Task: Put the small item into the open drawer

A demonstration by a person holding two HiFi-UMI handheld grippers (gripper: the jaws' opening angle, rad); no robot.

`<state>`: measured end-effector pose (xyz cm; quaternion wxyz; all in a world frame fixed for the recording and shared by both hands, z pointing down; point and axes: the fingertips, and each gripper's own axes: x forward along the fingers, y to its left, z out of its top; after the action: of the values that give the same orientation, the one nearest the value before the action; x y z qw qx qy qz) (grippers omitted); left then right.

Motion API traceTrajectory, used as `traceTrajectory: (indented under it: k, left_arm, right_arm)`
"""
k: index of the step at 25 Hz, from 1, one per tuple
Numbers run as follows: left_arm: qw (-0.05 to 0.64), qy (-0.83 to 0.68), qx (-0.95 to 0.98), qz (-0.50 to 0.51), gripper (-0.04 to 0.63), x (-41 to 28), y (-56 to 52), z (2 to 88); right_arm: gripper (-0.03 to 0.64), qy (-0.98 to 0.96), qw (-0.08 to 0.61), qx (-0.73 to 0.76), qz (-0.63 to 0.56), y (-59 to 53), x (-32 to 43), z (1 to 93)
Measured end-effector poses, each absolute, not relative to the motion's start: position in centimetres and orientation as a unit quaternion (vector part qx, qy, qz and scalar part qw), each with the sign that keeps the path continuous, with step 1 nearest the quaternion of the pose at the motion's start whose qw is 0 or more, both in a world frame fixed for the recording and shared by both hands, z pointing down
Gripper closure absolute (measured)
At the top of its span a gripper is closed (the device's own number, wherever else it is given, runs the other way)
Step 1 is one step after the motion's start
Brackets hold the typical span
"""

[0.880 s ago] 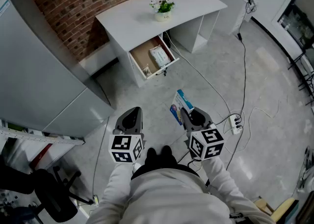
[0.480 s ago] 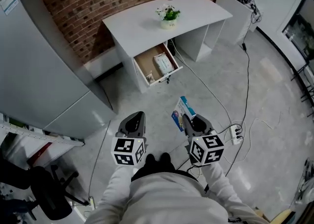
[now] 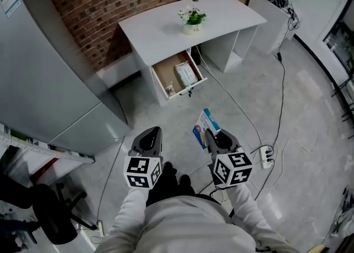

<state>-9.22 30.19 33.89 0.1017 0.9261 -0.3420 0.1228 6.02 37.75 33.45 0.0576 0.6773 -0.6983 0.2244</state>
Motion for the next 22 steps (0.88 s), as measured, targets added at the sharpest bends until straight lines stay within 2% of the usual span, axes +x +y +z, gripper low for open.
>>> traceTrajectory:
  k: [10, 22]
  left_arm:
    - [0.11, -0.343, 0.923, 0.137, 0.575, -8.6, 25.2, 35.6]
    - [0.12, -0.332, 0.924, 0.149, 0.575, -5.9, 12.6, 37.3]
  right_arm:
    - [0.512, -0.692, 0.06, 0.677, 0.242, 32.6, 6.6, 34.8]
    - [0.512, -0.685, 0.081, 0.677, 0.257, 20.7, 8.5, 36.4]
